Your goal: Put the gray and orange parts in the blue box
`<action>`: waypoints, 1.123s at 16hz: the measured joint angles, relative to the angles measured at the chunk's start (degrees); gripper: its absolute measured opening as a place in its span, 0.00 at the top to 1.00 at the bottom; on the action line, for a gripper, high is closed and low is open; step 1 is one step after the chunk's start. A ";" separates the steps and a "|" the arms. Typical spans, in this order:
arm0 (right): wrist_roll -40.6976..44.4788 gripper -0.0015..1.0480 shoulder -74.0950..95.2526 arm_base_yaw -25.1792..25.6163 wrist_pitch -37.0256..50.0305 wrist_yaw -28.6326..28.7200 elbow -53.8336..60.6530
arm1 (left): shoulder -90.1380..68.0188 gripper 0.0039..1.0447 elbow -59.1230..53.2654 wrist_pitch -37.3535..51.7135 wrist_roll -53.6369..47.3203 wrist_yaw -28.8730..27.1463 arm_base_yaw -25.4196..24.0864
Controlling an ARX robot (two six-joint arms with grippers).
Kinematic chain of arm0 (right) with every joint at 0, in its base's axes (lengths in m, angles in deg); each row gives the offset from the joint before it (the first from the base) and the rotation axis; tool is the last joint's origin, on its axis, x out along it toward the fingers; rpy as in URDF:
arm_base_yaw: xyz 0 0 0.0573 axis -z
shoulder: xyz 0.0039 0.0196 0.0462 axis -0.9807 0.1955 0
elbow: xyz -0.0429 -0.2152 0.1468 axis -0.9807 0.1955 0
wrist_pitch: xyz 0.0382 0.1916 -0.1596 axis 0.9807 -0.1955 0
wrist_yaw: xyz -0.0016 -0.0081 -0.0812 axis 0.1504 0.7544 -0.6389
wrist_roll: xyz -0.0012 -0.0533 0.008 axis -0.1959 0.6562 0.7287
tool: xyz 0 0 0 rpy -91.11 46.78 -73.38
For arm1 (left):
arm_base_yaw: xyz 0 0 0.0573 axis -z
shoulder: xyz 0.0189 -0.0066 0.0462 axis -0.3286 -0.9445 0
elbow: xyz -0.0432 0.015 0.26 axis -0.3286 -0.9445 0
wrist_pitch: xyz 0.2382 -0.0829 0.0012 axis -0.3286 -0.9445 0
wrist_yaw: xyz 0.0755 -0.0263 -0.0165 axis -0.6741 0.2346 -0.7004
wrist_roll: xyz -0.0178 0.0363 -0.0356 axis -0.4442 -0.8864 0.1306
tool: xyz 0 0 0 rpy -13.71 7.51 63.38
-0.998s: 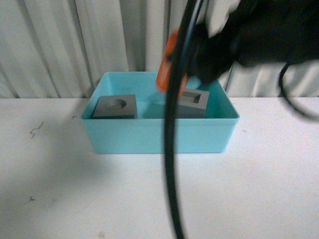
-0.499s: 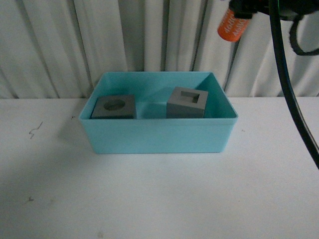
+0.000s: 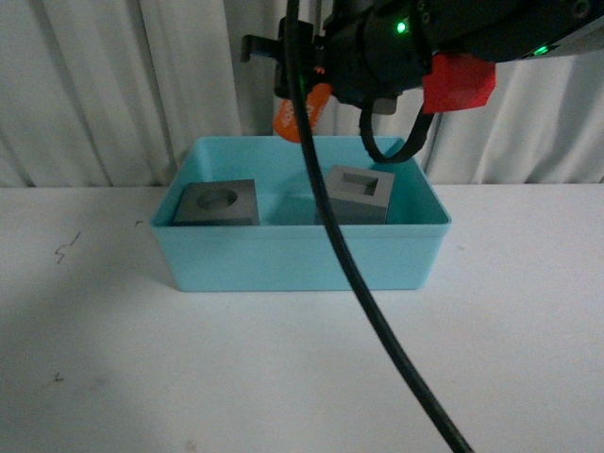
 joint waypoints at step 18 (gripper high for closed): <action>0.61 0.55 13.81 -2.36 -6.60 -3.80 -6.47 | 0.00 0.06 0.00 -0.02 0.00 0.00 0.00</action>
